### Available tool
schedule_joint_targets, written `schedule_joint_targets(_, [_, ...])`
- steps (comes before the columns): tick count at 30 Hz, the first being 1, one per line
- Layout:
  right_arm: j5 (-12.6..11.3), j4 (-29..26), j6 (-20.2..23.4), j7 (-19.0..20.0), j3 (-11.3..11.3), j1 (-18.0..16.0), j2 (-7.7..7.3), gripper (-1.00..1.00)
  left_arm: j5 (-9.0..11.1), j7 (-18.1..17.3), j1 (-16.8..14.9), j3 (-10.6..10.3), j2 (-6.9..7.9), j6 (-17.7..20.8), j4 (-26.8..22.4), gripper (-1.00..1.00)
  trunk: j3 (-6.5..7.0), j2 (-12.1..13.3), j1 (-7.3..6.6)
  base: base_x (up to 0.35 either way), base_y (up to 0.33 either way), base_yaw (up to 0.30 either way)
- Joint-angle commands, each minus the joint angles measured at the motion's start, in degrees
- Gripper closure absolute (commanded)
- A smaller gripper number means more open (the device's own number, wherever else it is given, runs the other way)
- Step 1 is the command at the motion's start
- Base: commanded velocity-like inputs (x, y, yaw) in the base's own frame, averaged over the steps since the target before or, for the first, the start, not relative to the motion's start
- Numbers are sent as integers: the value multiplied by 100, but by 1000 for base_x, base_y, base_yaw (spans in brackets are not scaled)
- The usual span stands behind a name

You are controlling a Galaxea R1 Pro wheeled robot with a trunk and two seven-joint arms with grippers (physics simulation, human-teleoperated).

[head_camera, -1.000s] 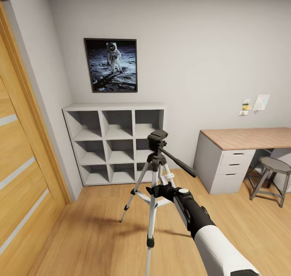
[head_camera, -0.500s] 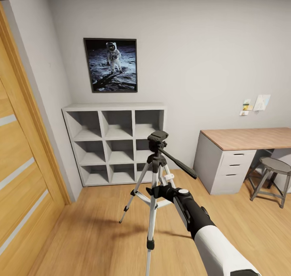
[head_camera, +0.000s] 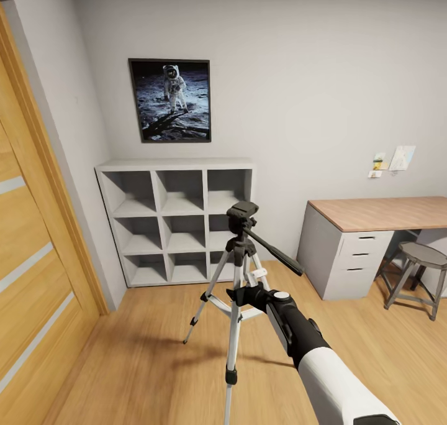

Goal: Attach the digital camera to the camera tripod in the bedroom.

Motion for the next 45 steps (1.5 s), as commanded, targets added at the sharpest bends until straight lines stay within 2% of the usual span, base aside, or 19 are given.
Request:
schedule_joint_targets(1, [54, -10, 29, 31, -7, -5, 2, 100, 24, -21, -4, 2, 2, 10, 0, 100, -10, -9, 2, 0, 0, 0])
schedule_joint_targets(12, [85, -8, 24, 24, -9, -3, 2, 100, 24, -21, -4, 3, 2, 10, -1, 100, -10, -9, 2, 0, 0, 0])
schedule_joint_targets(20, [85, -105, 8, 43, -15, -10, -64, 100, 24, -21, -4, 3, 2, 10, -1, 100, -10, -9, 2, 0, 0, 0])
schedule_joint_targets(23, [85, -734, 34, 92, -18, -12, -199, 100, 24, -21, -4, 2, 2, 10, 0, 100, -10, -9, 2, 0, 0, 0])
schedule_joint_targets(26, [99, -1362, 93, 106, -1, -12, -487, 100, 24, -18, -4, 3, 2, 10, -4, 100, -10, -9, 2, 0, 0, 0])
schedule_joint_targets(28, [140, -2018, 322, 115, 5, -5, -675, 100, 24, -18, -4, 4, 2, 10, -4, 100, -10, -9, 2, 0, 0, 0])
schedule_joint_targets(32, [156, -2686, 574, 120, 14, -34, -850, 100, 24, -19, -4, 2, 2, 10, -4, 100, -10, -9, 2, 0, 0, 0])
schedule_joint_targets(36, [164, -3180, 626, 106, 17, -21, -911, 100, 24, -21, -4, 2, 2, 10, -5, 100, -10, -9, 2, 0, 0, 0])
schedule_joint_targets(45, [383, -3251, 640, 109, 11, 39, -934, 100, 24, -19, -4, 3, 2, 10, -1, 100, -10, -9, 2, 0, 0, 0])
